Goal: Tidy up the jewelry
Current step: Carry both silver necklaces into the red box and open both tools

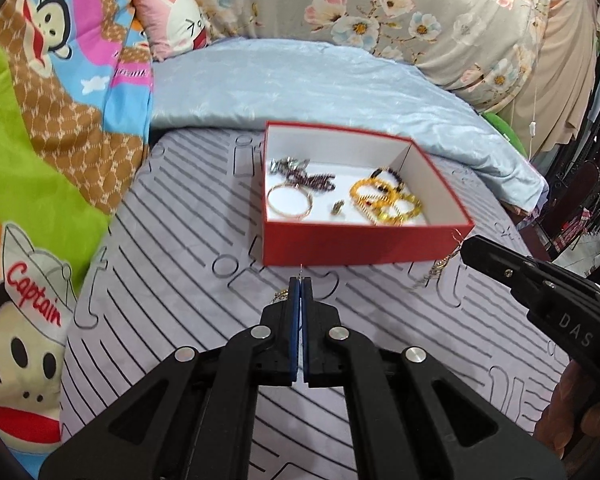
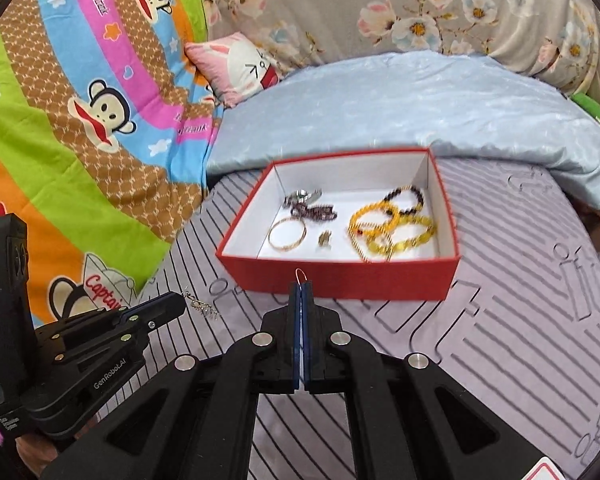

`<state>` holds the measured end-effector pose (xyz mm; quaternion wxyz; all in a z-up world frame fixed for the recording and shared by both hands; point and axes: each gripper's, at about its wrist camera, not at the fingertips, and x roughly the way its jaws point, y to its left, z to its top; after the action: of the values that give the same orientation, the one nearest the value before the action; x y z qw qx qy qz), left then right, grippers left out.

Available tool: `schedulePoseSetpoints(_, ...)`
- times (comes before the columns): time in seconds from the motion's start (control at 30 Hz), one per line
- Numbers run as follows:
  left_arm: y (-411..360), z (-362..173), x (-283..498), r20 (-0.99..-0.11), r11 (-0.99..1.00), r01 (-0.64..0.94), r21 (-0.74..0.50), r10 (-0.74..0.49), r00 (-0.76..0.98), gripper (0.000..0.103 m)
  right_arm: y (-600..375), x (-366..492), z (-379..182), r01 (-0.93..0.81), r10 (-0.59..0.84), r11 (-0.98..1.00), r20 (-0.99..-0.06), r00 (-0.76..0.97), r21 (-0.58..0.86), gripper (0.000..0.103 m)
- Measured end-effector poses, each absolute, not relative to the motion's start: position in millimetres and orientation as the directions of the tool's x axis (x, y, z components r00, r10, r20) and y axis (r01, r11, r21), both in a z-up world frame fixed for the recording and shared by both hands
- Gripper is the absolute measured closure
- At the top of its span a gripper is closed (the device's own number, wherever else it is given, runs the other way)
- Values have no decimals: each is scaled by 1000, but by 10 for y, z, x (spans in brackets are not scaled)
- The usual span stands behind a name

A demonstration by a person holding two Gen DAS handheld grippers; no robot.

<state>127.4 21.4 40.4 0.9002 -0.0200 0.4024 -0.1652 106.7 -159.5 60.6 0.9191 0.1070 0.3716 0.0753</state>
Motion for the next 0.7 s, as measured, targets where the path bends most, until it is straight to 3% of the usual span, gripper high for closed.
schedulePoseSetpoints(0.33, -59, 836, 1568, -651, 936, 322, -138, -331, 683, 103, -1797, 1344, 979, -50, 180, 973, -613, 770, 224, 103)
schedulePoseSetpoints(0.7, -411, 851, 2234, -649, 944, 314, -105, -304, 697, 103, -1959, 1972, 912, -38, 186, 970, -637, 748, 239, 103)
